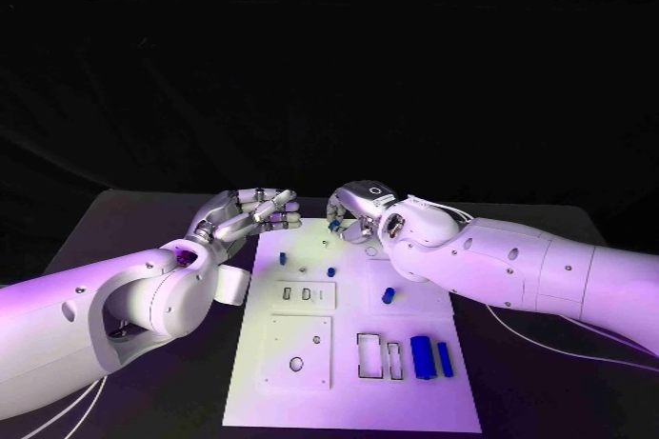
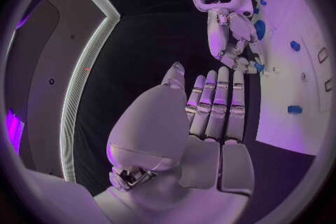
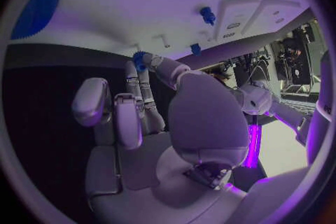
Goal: Assemble the parts on the task board
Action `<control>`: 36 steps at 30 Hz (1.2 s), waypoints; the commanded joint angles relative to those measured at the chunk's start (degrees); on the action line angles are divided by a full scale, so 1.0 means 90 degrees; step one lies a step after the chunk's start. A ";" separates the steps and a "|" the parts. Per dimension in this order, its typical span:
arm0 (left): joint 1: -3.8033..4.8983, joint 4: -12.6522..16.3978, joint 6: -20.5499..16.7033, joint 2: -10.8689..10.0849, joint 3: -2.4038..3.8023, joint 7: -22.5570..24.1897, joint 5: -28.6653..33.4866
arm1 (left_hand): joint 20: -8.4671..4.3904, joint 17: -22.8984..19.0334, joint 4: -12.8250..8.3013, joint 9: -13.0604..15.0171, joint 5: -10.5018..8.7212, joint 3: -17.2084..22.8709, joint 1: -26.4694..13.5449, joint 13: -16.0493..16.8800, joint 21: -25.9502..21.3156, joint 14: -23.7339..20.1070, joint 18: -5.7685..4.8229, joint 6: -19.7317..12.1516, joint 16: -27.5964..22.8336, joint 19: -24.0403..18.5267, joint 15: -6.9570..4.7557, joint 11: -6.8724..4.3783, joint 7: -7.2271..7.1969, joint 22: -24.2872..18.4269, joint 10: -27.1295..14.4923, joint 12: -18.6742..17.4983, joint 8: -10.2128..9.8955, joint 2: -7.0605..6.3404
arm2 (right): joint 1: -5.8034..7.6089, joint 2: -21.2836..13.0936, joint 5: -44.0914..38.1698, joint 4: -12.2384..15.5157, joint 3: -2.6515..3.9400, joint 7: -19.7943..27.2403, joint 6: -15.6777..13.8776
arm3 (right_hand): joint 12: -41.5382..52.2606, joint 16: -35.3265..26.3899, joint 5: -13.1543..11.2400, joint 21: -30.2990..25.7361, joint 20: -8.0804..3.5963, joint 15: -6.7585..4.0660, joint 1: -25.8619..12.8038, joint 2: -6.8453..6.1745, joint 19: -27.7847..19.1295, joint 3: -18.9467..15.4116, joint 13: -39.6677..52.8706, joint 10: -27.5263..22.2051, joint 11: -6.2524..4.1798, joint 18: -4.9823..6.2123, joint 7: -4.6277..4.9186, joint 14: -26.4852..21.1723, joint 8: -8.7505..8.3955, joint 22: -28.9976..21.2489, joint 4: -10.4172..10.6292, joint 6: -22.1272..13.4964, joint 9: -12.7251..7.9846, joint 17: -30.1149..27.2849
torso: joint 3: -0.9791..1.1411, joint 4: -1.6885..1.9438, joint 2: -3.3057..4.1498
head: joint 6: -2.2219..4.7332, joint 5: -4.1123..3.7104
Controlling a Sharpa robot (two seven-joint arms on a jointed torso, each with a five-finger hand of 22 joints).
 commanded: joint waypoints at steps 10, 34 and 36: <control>0.0034 0.0058 0.0123 -0.0005 0.0006 0.0029 0.0021 | 0.0000 0.0008 0.0004 -0.0008 -0.0027 -0.0031 -0.0079 0.0008 -0.0049 -0.0022 0.0074 -0.0018 -0.0045 0.0051 0.0039 0.0040 0.0044 -0.0015 0.0013 -0.0033 -0.0018 0.0012 | -0.0026 0.0170 -0.0015 -0.0290 0.0000 0.0019 0.0080 | 0.0033 0.0027 0.0013 0.0021 -0.0006 0.0005 0.0034 -0.0004 -0.0059 0.0049 0.0010 -0.0004 -0.0015 -0.0100 -0.0002 0.0325 -0.0001 0.0002 0.0013 -0.0063 0.0013 -0.0008 | -0.0012 0.0009 0.0016 | -0.0003 -0.0002; 0.0069 0.0082 0.0119 -0.0047 0.0010 0.0027 0.0024 | 0.0000 0.0009 0.0004 -0.0008 -0.0029 -0.0033 -0.0078 0.0008 -0.0050 -0.0023 0.0074 -0.0019 -0.0046 0.0051 0.0040 0.0041 0.0044 -0.0016 0.0012 -0.0035 -0.0019 0.0011 | -0.0099 0.0156 0.0019 -0.0213 -0.0004 0.0051 0.0179 | 0.0034 0.0023 -0.0006 0.0020 0.0005 0.0015 -0.0001 -0.0038 -0.0076 0.0066 0.0011 -0.0031 -0.0005 -0.0097 0.0002 0.0319 -0.0008 0.0004 0.0028 -0.0084 0.0035 -0.0028 | -0.0016 -0.0005 0.0026 | -0.0034 0.0067; 0.0069 0.0080 0.0121 -0.0049 0.0010 0.0024 0.0025 | 0.0000 0.0009 0.0004 -0.0008 -0.0029 -0.0033 -0.0078 0.0008 -0.0050 -0.0023 0.0074 -0.0019 -0.0046 0.0051 0.0040 0.0041 0.0044 -0.0016 0.0012 -0.0035 -0.0019 0.0011 | -0.0100 0.0149 0.0019 -0.0196 -0.0004 0.0055 0.0164 | 0.0034 0.0023 -0.0006 0.0020 0.0005 0.0015 -0.0001 -0.0038 -0.0076 0.0066 0.0011 -0.0031 -0.0005 -0.0097 0.0002 0.0319 -0.0008 0.0004 0.0028 -0.0084 0.0035 -0.0028 | -0.0012 -0.0006 0.0031 | -0.0030 0.0067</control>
